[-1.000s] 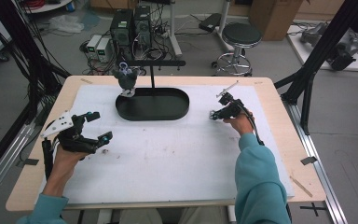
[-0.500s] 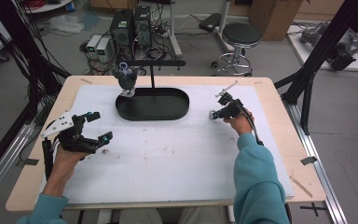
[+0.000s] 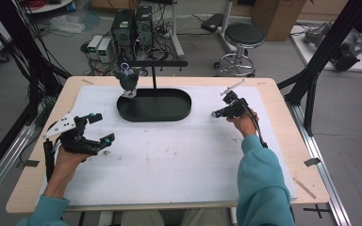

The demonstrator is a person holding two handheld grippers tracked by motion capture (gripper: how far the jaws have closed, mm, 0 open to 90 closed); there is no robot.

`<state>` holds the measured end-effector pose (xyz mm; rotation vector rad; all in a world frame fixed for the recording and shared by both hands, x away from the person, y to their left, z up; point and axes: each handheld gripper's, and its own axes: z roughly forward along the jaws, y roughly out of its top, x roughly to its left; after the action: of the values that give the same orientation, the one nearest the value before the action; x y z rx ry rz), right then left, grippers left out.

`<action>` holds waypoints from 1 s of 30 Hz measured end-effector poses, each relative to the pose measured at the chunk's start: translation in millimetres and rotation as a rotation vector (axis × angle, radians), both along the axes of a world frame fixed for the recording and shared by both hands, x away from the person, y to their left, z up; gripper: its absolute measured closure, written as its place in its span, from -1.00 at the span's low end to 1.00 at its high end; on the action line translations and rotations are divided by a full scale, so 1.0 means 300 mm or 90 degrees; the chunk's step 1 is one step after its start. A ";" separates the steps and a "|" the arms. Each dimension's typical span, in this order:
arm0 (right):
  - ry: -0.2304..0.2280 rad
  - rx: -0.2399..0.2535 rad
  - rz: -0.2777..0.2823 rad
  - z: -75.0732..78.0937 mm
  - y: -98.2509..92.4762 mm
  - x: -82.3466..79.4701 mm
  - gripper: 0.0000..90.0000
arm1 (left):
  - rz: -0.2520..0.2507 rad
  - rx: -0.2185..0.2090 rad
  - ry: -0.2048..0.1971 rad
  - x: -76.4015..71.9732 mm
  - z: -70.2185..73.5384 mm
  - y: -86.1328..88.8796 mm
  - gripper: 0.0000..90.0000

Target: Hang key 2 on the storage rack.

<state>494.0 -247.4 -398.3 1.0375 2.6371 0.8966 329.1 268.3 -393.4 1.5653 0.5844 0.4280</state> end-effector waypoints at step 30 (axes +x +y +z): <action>-0.094 0.314 0.162 0.183 0.057 -0.151 0.98 | -0.067 0.033 0.035 0.052 0.099 -0.063 -0.96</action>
<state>448.6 -230.2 -343.4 0.6854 2.5149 1.6701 344.6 249.4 -363.7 1.6537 0.5336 0.3236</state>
